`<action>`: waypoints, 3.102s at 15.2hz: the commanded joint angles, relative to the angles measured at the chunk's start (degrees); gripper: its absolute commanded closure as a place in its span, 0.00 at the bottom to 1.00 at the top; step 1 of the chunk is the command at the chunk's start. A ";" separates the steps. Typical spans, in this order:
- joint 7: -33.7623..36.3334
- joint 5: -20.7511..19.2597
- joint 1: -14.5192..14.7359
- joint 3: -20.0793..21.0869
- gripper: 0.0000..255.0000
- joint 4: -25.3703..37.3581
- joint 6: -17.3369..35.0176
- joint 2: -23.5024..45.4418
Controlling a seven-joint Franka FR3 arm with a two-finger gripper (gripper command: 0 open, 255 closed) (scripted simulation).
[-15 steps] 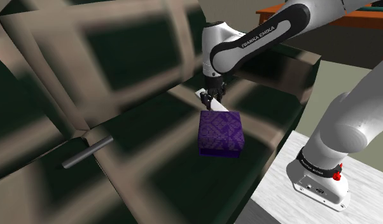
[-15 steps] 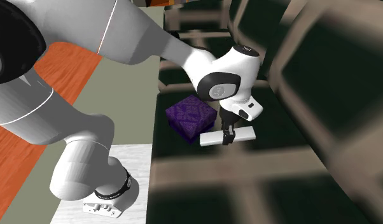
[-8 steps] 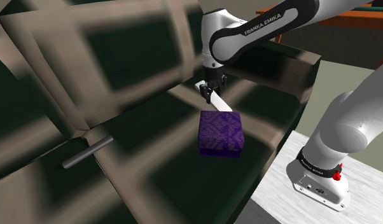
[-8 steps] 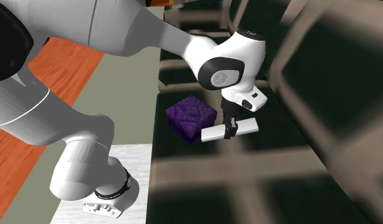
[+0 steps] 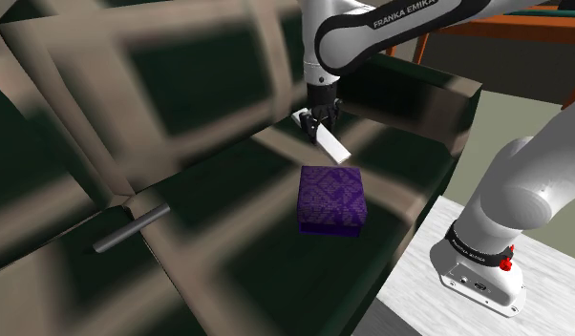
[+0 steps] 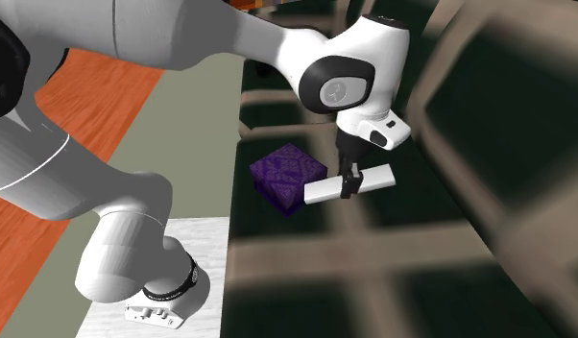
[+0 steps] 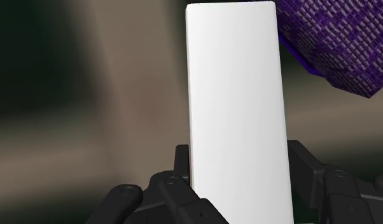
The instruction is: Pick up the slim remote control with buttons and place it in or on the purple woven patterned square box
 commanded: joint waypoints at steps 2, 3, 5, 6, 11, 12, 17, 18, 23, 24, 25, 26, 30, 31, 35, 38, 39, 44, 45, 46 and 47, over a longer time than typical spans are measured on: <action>-0.11 0.01 -0.04 -0.15 1.00 1.88 -2.38 -0.50; -0.14 0.01 -0.05 -0.18 1.00 2.51 -3.16 -0.65; -0.18 0.01 -0.07 -0.26 1.00 3.82 -4.73 -0.92; -0.20 0.01 -0.07 -0.30 1.00 4.49 -5.52 -1.04; -0.28 -0.02 -0.13 -0.47 1.00 8.00 -9.40 -1.42; -0.29 -0.04 -0.15 -0.50 1.00 8.73 -10.17 -1.45; 0.61 0.40 0.32 0.02 1.00 10.21 -13.03 -2.86; 1.55 0.92 0.85 0.65 1.00 9.13 -13.26 -4.21; 6.51 3.84 3.66 4.09 1.00 4.74 -14.72 -10.36; 7.56 4.49 4.26 4.83 1.00 4.06 -15.06 -11.46; 8.62 5.15 4.86 5.59 1.00 3.45 -15.42 -12.52; 9.71 5.83 5.47 6.37 1.00 2.90 -15.78 -13.53; 14.33 8.73 7.97 9.71 1.00 1.34 -17.29 -17.11; 14.30 8.82 8.03 9.81 1.00 0.53 -16.55 -17.17; 14.21 9.22 8.24 10.27 1.00 -2.61 -13.54 -17.31; 14.15 9.52 8.37 10.66 1.00 -4.86 -11.24 -17.28; 14.14 9.62 8.42 10.79 1.00 -5.60 -10.47 -17.24; 14.08 10.16 8.62 11.58 1.00 -9.31 -6.29 -16.78; 14.08 10.16 8.62 11.57 1.00 -9.32 -6.29 -16.79; 14.08 10.16 8.62 11.58 1.00 -9.31 -6.29 -16.78; 14.08 10.16 8.62 11.58 1.00 -9.31 -6.29 -16.78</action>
